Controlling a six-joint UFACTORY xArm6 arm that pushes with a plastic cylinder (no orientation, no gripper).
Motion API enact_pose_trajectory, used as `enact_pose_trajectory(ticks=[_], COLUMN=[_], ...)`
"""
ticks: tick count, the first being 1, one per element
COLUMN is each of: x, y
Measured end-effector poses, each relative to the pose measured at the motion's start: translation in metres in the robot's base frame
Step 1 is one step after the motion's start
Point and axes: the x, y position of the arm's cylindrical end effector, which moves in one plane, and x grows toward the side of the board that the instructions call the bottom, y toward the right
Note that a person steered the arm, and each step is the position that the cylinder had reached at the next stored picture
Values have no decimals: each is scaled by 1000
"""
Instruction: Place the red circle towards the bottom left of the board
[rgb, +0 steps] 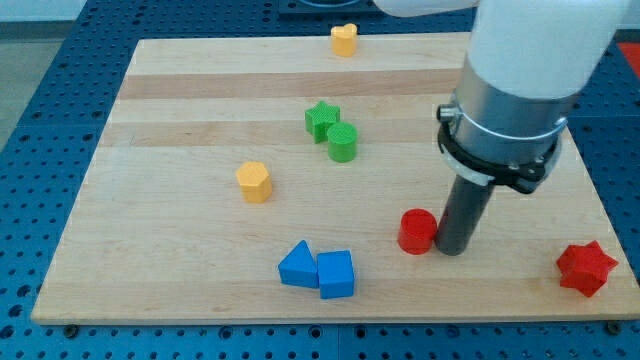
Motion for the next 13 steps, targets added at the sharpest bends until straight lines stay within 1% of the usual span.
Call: enact_pose_trajectory(ticks=[3,7,9,12,13], x=[-19,-28,-50,-51,-51], y=[-52,-172,-220,-311,-323])
